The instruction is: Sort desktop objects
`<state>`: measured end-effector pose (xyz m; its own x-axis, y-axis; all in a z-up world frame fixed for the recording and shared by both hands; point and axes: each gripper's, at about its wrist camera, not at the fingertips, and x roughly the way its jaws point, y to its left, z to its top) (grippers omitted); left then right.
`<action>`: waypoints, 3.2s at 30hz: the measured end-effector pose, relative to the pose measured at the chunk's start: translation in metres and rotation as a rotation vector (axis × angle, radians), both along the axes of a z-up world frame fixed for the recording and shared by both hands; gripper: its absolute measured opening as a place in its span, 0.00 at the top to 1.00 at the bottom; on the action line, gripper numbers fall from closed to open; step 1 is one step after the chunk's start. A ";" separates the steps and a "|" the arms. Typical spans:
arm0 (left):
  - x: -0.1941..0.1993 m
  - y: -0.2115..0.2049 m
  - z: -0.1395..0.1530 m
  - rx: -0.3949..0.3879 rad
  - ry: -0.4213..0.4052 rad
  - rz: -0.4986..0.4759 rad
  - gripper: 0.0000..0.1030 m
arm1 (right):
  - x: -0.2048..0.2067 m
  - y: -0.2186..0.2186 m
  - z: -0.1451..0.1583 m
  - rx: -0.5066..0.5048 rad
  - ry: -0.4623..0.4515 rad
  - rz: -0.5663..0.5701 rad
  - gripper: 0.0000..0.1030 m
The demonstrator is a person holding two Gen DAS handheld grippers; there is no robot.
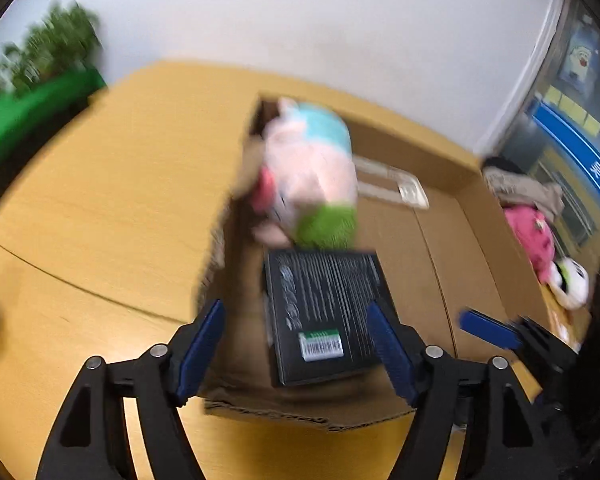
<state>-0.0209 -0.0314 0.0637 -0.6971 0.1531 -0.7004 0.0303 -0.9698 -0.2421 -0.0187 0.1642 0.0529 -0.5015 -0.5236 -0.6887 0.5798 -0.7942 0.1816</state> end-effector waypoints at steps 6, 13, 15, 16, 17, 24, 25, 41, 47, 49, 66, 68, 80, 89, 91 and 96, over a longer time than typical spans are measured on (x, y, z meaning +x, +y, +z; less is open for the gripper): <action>0.026 0.029 0.019 -0.138 0.168 -0.030 0.00 | 0.007 0.055 0.012 0.021 0.080 -0.150 0.20; 0.007 0.041 -0.027 -0.193 0.022 -0.023 0.00 | -0.012 0.130 -0.019 0.076 -0.009 -0.419 0.20; 0.004 0.041 -0.035 -0.216 0.002 -0.011 0.00 | -0.004 0.127 -0.021 0.095 0.019 -0.410 0.20; 0.002 0.040 -0.037 -0.218 -0.009 -0.011 0.00 | -0.001 0.123 -0.021 0.107 0.023 -0.402 0.20; 0.001 0.038 -0.038 -0.215 -0.012 -0.013 0.00 | 0.002 0.118 -0.022 0.110 0.026 -0.390 0.20; 0.027 0.031 0.014 -0.237 0.169 0.029 0.00 | 0.017 0.104 -0.007 0.053 0.050 -0.345 0.20; 0.035 0.031 0.027 -0.241 0.220 0.038 0.00 | 0.021 0.104 0.001 0.056 0.078 -0.348 0.20; 0.068 0.098 0.002 -0.131 0.138 -0.218 0.00 | 0.080 0.169 0.012 0.048 0.045 -0.277 0.19; 0.055 0.109 -0.035 -0.116 -0.018 -0.172 0.00 | 0.090 0.202 -0.049 0.111 -0.171 -0.337 0.19; 0.053 0.109 -0.043 -0.121 -0.060 -0.146 0.00 | 0.090 0.204 -0.058 0.100 -0.198 -0.360 0.21; 0.062 0.172 -0.069 0.258 -0.238 -0.446 0.03 | 0.119 0.190 -0.068 0.016 -0.204 -0.338 0.49; 0.060 0.186 -0.082 0.340 -0.318 -0.485 0.10 | 0.123 0.193 -0.067 -0.018 -0.218 -0.347 0.68; 0.062 0.212 -0.117 0.539 -0.490 -0.518 0.81 | 0.145 0.199 -0.066 -0.080 -0.237 -0.361 0.74; 0.064 0.208 -0.102 0.640 -0.441 -0.543 0.86 | 0.150 0.211 -0.054 -0.144 -0.199 -0.361 0.75; 0.064 0.207 -0.090 0.640 -0.414 -0.555 0.87 | 0.151 0.213 -0.044 -0.163 -0.174 -0.363 0.75; 0.051 0.207 -0.047 0.636 -0.330 -0.579 0.87 | 0.145 0.212 -0.011 -0.178 -0.096 -0.353 0.75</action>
<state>0.0304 0.1753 0.0164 -0.1719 0.8401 -0.5145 -0.2561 -0.5424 -0.8001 0.1266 0.3765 0.0416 -0.6096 -0.4460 -0.6554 0.2512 -0.8928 0.3740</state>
